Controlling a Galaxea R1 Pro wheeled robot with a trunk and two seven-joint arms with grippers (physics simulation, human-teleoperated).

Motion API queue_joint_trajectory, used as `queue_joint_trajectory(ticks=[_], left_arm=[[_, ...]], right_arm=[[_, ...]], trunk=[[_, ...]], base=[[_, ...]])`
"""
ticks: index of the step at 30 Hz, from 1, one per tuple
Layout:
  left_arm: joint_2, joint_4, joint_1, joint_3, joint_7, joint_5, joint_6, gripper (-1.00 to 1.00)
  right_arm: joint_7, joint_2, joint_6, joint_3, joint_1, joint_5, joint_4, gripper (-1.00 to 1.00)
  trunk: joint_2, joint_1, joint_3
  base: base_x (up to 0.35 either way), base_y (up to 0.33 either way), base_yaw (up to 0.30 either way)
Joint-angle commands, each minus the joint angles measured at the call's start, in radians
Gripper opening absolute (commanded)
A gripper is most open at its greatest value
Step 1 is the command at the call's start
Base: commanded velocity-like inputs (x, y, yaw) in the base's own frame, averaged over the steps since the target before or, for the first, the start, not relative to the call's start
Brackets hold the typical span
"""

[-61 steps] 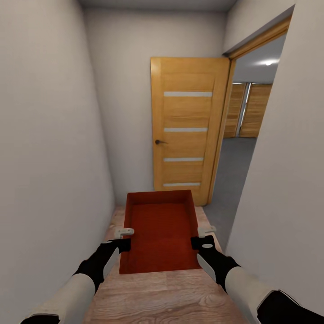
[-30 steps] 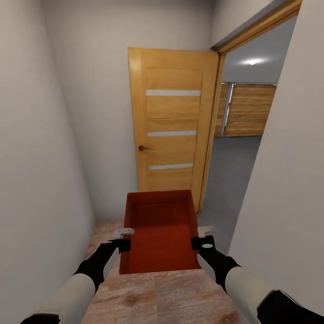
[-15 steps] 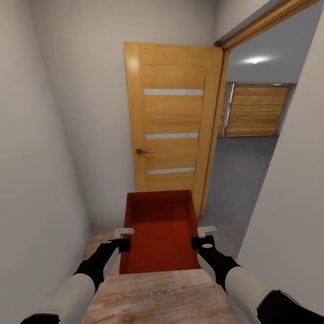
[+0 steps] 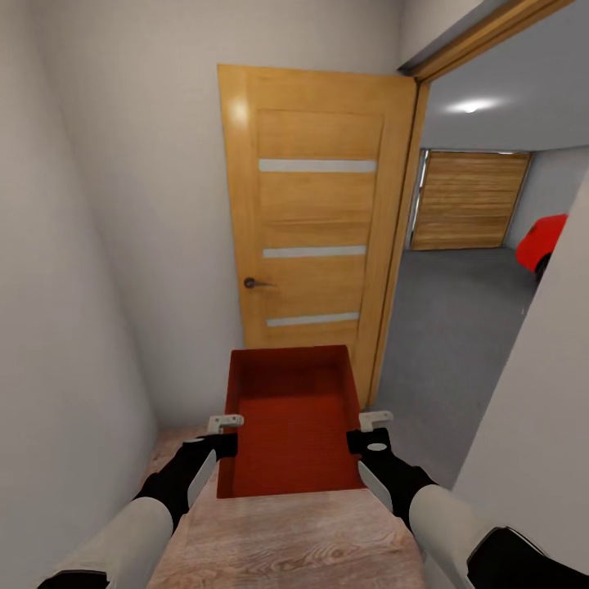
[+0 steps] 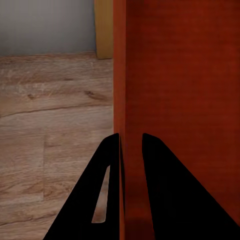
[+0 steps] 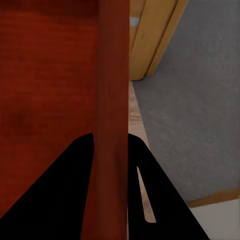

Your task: Move the two storage containers from the living room to the garage. In the garage, place one container on the floor and stack the other container on top of it (either order is fine).

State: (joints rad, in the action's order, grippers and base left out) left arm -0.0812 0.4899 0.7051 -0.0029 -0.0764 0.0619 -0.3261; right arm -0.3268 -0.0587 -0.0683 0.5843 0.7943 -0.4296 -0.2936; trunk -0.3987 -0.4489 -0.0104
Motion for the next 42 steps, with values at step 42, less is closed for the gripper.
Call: queue_joint_trajectory(ticks=[42], left_arm=[[0.000,0.004,-0.001,-0.018,-0.010,0.013,-0.007,-1.00]], right_arm=[[-0.008,0.000,-0.008,-0.003,0.002,0.010,-0.004,-1.00]], trunk=[[-0.001,-0.001,-0.001]], base=[[0.050,0.016,-0.077]])
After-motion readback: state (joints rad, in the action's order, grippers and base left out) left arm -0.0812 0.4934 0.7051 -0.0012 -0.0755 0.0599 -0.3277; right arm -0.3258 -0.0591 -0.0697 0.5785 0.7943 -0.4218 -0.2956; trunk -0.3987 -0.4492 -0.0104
